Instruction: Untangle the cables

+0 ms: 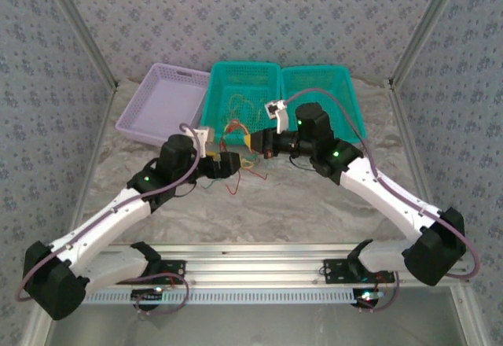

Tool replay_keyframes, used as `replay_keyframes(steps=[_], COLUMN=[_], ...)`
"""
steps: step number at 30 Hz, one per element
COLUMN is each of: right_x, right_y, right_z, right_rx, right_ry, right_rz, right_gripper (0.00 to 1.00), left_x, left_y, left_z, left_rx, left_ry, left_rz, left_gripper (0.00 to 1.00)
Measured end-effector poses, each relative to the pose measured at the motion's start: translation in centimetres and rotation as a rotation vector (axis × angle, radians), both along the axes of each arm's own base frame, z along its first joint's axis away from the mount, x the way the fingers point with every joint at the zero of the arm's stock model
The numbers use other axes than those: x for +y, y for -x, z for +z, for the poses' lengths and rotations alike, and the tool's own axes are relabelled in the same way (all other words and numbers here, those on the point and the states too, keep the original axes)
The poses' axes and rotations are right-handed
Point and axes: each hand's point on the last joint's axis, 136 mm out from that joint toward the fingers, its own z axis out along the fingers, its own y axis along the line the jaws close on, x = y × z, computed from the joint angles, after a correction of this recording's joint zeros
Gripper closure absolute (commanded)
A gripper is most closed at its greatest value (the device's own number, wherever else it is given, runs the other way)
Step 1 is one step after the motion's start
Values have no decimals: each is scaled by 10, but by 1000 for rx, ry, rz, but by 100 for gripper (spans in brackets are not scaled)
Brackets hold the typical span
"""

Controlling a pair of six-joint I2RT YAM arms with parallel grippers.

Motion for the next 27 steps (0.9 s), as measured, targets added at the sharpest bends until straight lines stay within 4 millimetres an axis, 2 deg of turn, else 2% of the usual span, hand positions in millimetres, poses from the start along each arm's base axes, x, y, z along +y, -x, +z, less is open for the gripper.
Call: replay_keyframes(steps=[1, 4, 10, 11, 14, 18, 24, 27], right_x=[0, -2, -12, -15, -27, -51, -64, -83], right_y=[1, 3, 5, 4, 1, -9, -5, -6], right_z=[2, 8, 18, 20, 17, 11, 1, -5], right_rx=[0, 0, -3, -3, 11, 36, 66, 87], right_ry=[-7, -24, -50, -52, -30, -7, 35, 68], right_rz=[3, 2, -22, -28, -73, -150, -170, -221], right_gripper=[100, 100, 100, 100, 100, 100, 100, 100], left_x=[-1, -6, -7, -6, -4, 3, 13, 15], left_y=[-1, -2, -1, -2, -1, 3, 12, 18], left_z=[-1, -5, -10, -13, -16, -10, -6, -5], left_rx=[2, 3, -3, 0, -4, -31, -49, -54], left_ry=[3, 14, 13, 8, -8, -11, -16, -30], left_rz=[1, -5, -10, -3, -4, 8, 22, 14], left_gripper=[12, 44, 97, 100, 100, 100, 100, 100])
